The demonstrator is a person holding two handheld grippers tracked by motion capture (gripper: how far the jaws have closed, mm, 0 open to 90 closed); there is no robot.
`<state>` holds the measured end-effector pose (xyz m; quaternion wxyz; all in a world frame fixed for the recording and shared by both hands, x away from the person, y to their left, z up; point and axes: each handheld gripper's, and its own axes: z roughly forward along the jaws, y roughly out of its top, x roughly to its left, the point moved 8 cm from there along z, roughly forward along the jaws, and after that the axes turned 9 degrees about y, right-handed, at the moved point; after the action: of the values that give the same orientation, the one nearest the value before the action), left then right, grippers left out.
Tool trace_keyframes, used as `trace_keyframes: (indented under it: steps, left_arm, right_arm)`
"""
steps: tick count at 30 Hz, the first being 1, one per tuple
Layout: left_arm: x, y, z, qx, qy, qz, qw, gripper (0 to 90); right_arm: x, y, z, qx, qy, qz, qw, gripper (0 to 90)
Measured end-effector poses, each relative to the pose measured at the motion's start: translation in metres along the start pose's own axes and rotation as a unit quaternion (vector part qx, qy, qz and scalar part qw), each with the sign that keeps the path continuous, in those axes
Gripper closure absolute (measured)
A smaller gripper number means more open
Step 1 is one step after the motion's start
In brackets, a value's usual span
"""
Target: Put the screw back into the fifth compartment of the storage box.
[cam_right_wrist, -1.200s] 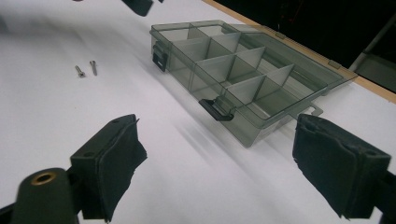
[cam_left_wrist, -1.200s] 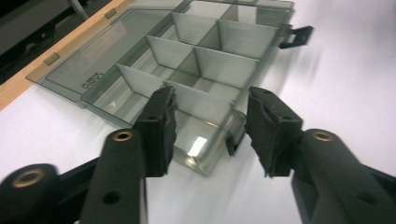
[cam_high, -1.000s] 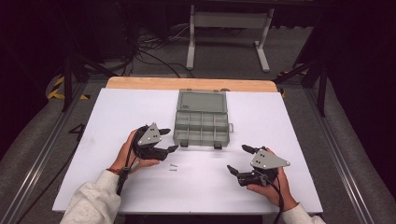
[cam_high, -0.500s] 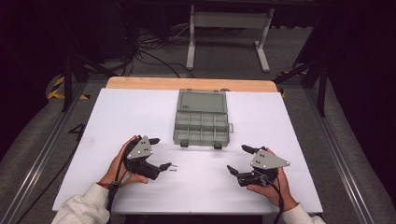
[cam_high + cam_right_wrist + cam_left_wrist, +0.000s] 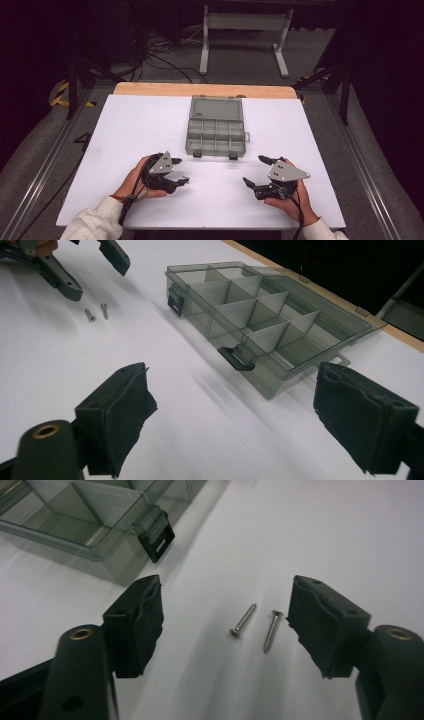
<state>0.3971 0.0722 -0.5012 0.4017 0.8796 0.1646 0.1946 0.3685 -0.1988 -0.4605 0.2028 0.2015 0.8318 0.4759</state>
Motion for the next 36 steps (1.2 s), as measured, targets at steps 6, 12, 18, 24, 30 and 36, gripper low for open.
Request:
trace_keyframes:
  steps: [6,12,18,24,30,36]
  left_arm:
    - [-0.002,-0.001,0.008,0.016,-0.021,0.011,0.9996,46.5]
    - [0.001,-0.004,0.014,0.028,-0.025,0.015,0.9992,53.1]
    - [0.000,-0.005,0.018,0.034,-0.034,0.017,0.9987,58.2]
    - [-0.005,-0.005,0.021,0.044,-0.040,0.027,0.9978,68.2]
    - [-0.010,-0.004,0.020,0.052,-0.052,0.044,0.9964,84.2]
    - [-0.011,-0.005,0.020,0.048,-0.055,0.036,0.9967,87.7]
  right_arm:
    - [0.000,-0.001,0.000,0.002,0.000,0.000,1.0000,15.1]
    - [0.000,-0.001,0.001,0.003,0.001,-0.001,1.0000,15.1]
    - [0.000,-0.002,0.002,0.005,0.001,-0.001,1.0000,15.1]
    - [0.001,-0.003,0.004,0.007,0.009,0.001,0.9999,15.0]
    - [0.002,-0.004,0.004,0.009,0.012,0.000,0.9999,15.0]
    - [0.003,-0.004,0.005,0.011,0.015,-0.001,0.9998,14.9]
